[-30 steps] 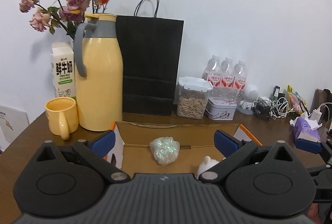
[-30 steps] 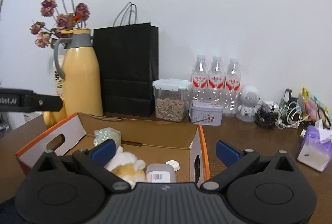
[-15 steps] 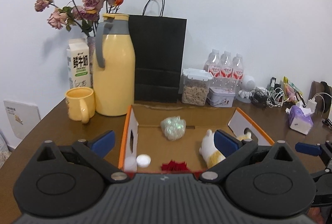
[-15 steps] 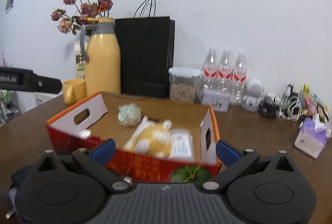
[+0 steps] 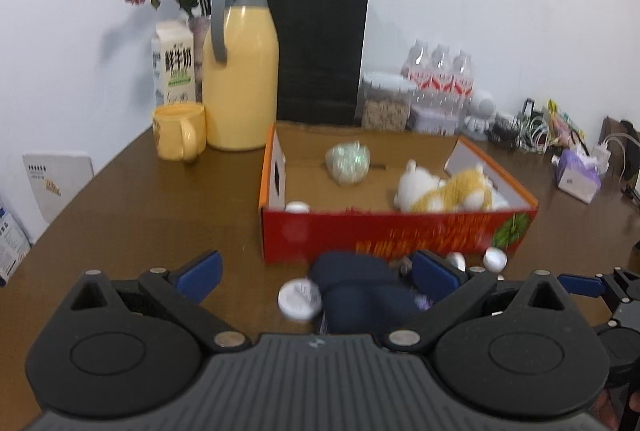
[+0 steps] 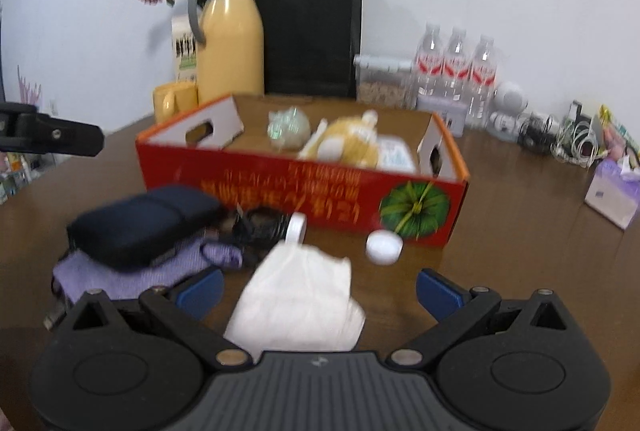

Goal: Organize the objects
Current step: 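Withdraw both tools from the box back toward the table items, then grasp the navy zip pouch with the left gripper while the right grasps the white tissue cloth, then carry the pouch and tissue cloth into the box and open both grippers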

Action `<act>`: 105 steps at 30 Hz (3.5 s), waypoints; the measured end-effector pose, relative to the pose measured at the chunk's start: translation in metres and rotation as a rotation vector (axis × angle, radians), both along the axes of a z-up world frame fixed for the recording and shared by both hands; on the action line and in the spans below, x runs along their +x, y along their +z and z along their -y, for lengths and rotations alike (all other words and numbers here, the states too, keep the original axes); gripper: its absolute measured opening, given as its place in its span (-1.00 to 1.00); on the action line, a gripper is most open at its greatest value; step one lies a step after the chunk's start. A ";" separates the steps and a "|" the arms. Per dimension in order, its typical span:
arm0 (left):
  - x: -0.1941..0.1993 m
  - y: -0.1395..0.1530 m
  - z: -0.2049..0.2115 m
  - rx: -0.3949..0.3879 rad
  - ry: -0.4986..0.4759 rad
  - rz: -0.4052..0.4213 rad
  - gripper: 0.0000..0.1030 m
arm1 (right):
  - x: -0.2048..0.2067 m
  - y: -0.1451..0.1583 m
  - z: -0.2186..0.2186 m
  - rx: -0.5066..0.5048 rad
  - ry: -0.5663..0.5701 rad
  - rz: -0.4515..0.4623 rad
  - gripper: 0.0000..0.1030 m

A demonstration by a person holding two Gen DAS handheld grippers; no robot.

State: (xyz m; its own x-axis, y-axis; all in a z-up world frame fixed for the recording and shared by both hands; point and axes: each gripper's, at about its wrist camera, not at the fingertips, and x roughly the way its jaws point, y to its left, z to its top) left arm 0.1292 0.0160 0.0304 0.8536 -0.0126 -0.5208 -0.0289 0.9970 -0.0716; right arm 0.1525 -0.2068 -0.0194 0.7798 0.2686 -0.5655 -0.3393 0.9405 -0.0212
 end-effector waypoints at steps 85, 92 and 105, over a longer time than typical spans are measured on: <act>0.031 0.012 0.041 -0.038 -0.025 0.033 0.26 | 0.001 0.031 0.017 0.122 0.041 0.213 0.19; 0.063 0.029 0.043 -0.068 -0.036 0.097 0.26 | 0.035 0.059 -0.001 0.094 0.051 0.261 0.19; 0.161 0.022 0.030 -0.115 0.006 0.079 0.26 | 0.150 0.066 -0.037 0.044 0.035 0.171 0.19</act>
